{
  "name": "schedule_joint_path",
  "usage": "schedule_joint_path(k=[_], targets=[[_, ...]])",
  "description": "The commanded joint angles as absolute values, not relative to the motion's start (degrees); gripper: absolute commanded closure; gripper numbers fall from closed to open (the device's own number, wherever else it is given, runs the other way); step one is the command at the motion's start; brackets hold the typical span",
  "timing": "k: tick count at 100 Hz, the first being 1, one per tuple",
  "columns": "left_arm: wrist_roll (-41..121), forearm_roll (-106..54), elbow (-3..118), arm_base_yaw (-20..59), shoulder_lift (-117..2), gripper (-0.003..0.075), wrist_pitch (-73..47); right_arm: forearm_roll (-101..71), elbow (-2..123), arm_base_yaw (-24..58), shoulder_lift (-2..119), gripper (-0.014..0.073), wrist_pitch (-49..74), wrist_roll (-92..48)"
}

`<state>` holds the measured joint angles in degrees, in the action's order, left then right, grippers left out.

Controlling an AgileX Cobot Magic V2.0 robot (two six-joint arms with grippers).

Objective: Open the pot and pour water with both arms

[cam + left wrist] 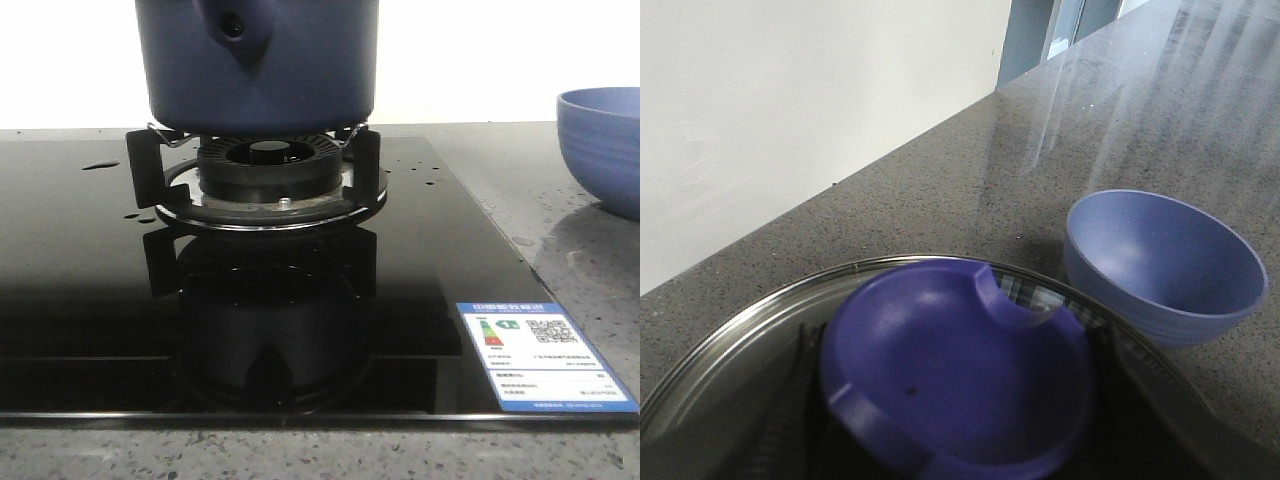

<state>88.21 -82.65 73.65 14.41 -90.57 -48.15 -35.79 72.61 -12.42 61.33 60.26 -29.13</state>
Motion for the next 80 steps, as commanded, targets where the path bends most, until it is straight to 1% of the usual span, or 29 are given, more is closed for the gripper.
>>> schedule_joint_path(k=[1, 35, 40, 44, 46, 47, 51, 58, 62, 80], targets=[[88.12, -87.95, 75.96, 14.94, -88.31, 0.0353, -48.72, -38.12, 73.94, -12.64, 60.19, 0.0667, 57.04, -29.73], [88.12, -85.67, 75.96, 14.94, -88.31, 0.0348, -48.72, -38.12, 73.94, -12.64, 60.19, 0.0667, 57.04, -29.73], [88.12, -85.67, 75.96, 14.94, -88.31, 0.0325, -48.72, -38.12, 73.94, -12.64, 60.19, 0.0667, 57.14, -29.73], [88.12, -85.67, 75.96, 14.94, -88.31, 0.0283, -48.60, -38.12, 73.94, -12.64, 60.19, 0.0667, 57.14, -29.73], [88.12, -85.67, 75.96, 14.94, -88.31, 0.0247, -48.52, -38.12, 73.94, -12.64, 60.19, 0.0667, 57.14, -29.73], [88.12, -85.67, 75.96, 14.94, -88.31, 0.0247, -48.52, -38.12, 73.94, -12.64, 60.19, 0.0667, 57.14, -29.73], [88.12, -85.67, 75.96, 14.94, -88.31, 0.0181, -48.52, -38.12, 73.94, -12.64, 60.19, 0.0667, 57.14, -29.73], [88.12, -85.77, 75.96, 14.81, -88.19, 0.0117, -48.52, -38.12, 73.94, -12.64, 60.19, 0.0667, 57.14, -29.73], [88.12, -86.06, 75.96, 14.67, -87.92, 0.0105, -48.52, -38.12, 73.94, -12.64, 60.19, 0.0667, 57.14, -29.73], [88.12, -87.68, 75.96, 11.53, -84.28, 0.0110, -49.60, -38.12, 73.94, -12.64, 60.19, 0.0667, 57.14, -29.73]])
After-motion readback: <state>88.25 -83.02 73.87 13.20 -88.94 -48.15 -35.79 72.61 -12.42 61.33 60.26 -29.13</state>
